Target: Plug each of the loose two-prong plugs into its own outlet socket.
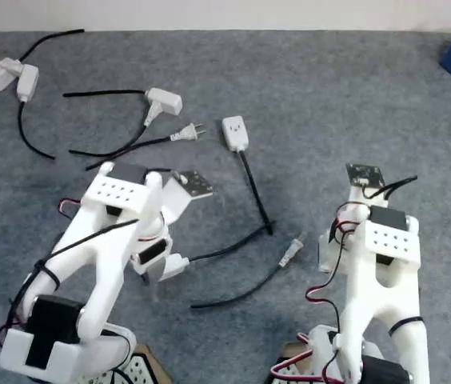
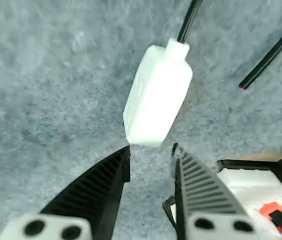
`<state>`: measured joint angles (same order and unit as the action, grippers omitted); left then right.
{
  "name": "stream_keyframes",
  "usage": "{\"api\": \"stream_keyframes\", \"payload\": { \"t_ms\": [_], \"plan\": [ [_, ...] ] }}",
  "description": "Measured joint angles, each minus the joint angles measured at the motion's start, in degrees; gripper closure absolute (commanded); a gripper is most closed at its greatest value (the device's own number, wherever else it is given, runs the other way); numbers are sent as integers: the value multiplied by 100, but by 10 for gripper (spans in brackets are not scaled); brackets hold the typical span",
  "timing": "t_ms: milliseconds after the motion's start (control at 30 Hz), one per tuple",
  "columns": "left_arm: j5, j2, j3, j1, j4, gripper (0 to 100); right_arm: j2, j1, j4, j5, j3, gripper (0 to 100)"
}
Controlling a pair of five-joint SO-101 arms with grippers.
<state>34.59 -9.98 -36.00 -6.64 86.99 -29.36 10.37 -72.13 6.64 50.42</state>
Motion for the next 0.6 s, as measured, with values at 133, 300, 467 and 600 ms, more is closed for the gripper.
{"api": "stream_keyframes", "payload": {
  "t_ms": [133, 300, 467, 600],
  "plan": [
    [167, -9, -53, 0, -97, 836, 0, -246, 0, -202, 0, 717],
    [185, -18, -53, 35, -299, 835, 0, -273, 0, -229, 0, 717],
    [202, -18, -26, 26, -325, 835, 0, -273, 0, -229, 0, 717],
    [202, -18, -35, -132, -325, 838, 0, -273, 0, -229, 0, 717]
  ]
}}
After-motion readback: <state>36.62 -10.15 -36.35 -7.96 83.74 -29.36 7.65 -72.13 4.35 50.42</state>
